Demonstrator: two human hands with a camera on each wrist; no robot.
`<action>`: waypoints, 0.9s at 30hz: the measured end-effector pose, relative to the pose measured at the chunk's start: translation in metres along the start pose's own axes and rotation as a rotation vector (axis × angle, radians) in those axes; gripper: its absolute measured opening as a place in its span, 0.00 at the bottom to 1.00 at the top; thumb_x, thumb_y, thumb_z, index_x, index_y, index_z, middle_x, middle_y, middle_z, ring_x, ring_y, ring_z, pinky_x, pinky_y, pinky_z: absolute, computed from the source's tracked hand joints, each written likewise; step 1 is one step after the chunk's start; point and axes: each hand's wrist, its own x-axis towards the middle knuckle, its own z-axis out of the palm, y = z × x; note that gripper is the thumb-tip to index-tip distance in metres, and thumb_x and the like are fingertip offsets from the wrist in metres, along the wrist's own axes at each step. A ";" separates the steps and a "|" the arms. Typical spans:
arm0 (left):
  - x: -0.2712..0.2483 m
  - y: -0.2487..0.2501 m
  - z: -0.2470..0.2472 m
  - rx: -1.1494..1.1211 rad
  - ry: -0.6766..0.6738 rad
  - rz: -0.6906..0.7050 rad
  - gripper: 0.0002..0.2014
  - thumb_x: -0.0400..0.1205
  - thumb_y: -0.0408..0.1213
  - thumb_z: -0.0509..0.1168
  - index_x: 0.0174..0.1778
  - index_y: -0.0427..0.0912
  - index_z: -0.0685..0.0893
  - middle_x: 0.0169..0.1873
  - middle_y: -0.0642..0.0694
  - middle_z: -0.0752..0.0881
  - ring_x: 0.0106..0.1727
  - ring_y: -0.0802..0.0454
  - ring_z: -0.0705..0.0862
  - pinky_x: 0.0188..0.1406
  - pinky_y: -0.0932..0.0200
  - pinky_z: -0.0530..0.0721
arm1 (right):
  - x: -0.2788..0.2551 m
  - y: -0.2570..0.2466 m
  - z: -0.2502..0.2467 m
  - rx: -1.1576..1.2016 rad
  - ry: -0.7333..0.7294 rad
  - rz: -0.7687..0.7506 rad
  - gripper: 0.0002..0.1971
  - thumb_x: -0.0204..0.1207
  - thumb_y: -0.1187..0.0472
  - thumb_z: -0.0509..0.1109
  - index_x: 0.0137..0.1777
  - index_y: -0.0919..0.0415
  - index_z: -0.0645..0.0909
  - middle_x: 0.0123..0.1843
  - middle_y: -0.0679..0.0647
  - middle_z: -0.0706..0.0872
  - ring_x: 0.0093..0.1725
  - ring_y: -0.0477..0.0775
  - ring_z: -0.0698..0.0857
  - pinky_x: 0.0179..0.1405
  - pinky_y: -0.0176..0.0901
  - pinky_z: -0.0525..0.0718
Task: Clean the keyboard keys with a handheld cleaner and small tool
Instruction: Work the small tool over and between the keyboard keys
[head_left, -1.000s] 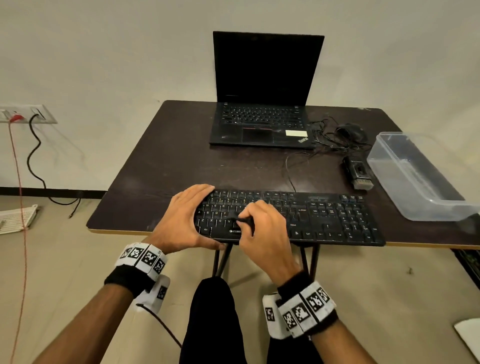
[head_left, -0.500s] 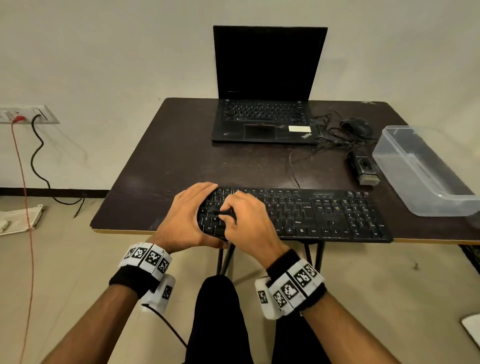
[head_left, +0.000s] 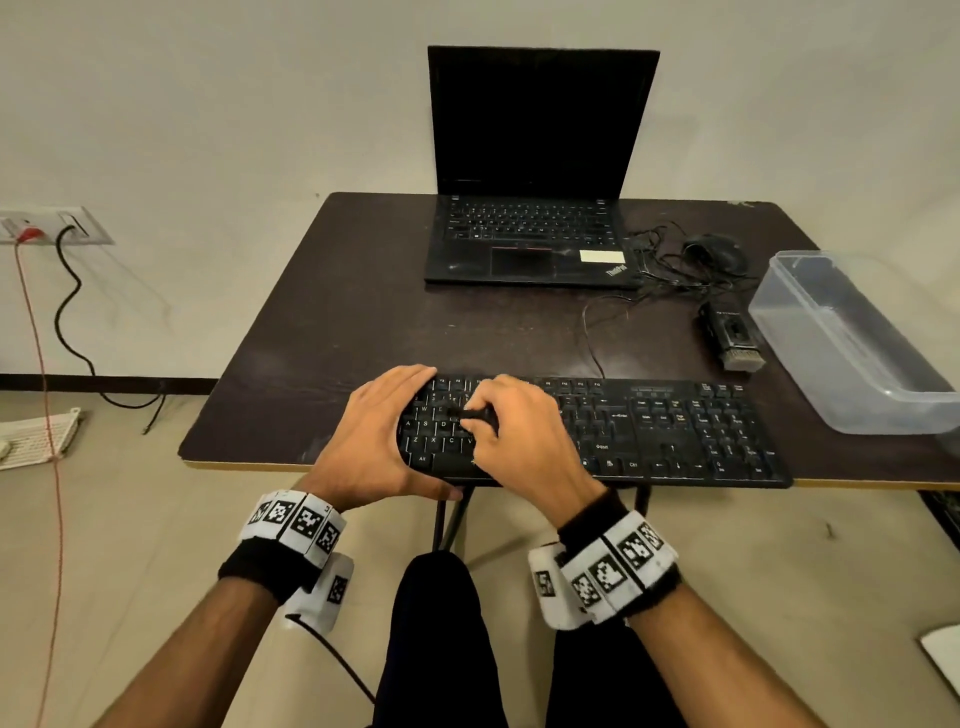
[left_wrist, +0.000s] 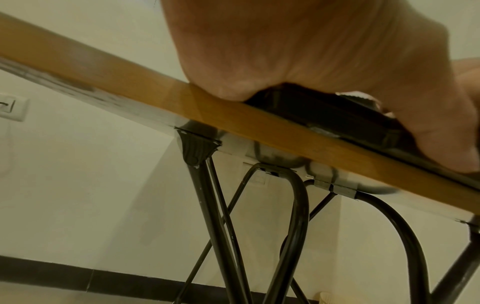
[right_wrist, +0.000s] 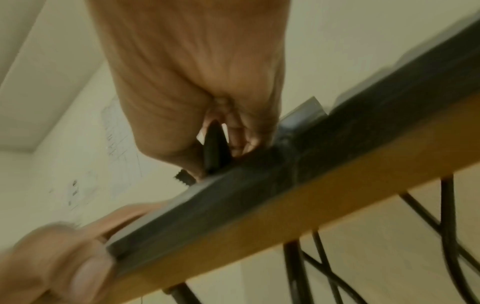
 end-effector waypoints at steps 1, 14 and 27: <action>0.001 0.000 0.000 -0.002 -0.005 -0.004 0.72 0.48 0.75 0.83 0.89 0.51 0.66 0.82 0.63 0.66 0.84 0.75 0.54 0.90 0.53 0.52 | -0.003 0.009 -0.010 -0.024 -0.001 0.033 0.05 0.82 0.62 0.77 0.47 0.52 0.86 0.50 0.46 0.87 0.50 0.47 0.81 0.53 0.40 0.75; -0.001 0.001 0.000 -0.009 0.007 -0.008 0.71 0.48 0.74 0.84 0.88 0.49 0.68 0.82 0.61 0.69 0.86 0.62 0.63 0.90 0.46 0.59 | 0.013 -0.018 0.005 -0.047 -0.041 -0.031 0.01 0.81 0.61 0.77 0.49 0.56 0.88 0.50 0.49 0.88 0.52 0.53 0.86 0.53 0.41 0.79; -0.002 0.002 -0.001 0.002 -0.002 -0.009 0.71 0.49 0.76 0.82 0.89 0.50 0.66 0.83 0.64 0.65 0.84 0.77 0.53 0.86 0.65 0.47 | 0.030 -0.019 0.006 -0.014 -0.046 0.059 0.02 0.83 0.60 0.76 0.50 0.53 0.86 0.51 0.49 0.86 0.51 0.50 0.82 0.52 0.42 0.72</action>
